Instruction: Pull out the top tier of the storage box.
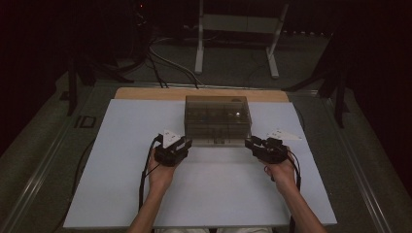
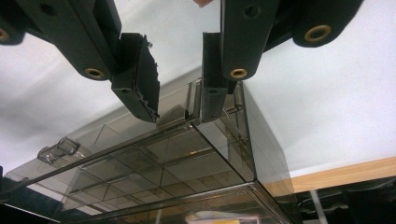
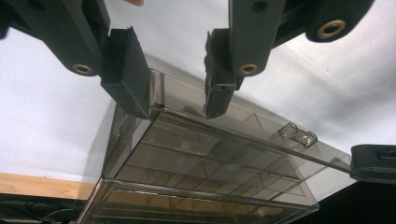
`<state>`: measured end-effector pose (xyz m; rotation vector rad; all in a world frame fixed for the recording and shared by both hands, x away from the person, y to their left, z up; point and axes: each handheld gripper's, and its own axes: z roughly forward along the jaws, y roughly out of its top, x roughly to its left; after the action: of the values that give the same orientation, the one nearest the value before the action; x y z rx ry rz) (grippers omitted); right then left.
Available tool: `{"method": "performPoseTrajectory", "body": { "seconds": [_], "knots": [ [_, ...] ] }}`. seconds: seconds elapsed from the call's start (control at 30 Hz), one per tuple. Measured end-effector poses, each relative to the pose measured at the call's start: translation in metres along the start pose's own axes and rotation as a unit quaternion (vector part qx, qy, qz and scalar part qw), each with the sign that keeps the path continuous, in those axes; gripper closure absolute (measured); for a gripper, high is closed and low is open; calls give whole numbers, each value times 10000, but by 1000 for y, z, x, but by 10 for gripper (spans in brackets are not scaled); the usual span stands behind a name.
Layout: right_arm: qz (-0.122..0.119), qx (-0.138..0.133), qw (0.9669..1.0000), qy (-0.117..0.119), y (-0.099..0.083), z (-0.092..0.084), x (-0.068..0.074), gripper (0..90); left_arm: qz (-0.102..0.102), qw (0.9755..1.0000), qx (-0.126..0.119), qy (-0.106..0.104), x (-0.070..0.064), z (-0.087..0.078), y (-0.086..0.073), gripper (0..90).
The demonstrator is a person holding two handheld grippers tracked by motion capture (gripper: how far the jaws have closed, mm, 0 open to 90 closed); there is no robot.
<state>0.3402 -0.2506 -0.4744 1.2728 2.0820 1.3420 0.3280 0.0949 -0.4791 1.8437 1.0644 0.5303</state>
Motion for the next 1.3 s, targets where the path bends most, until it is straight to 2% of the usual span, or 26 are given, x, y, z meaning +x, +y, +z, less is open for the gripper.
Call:
{"method": "performPoseTrajectory", "body": {
  "seconds": [0.87, 1.03, 1.3],
  "knots": [
    [22, -17, 10000, 83, -9, -8, 6, 600, 53, 10000, 37, -57, -6, -11, -7, 702],
    [62, 50, 9999, 153, -12, -8, 6, 576, 67, 9998, 96, -139, -5, -10, -10, 686],
    [-8, -12, 9997, 237, -11, -10, 8, 498, 105, 9996, 150, -208, -5, -10, -10, 624]
  ]
}}
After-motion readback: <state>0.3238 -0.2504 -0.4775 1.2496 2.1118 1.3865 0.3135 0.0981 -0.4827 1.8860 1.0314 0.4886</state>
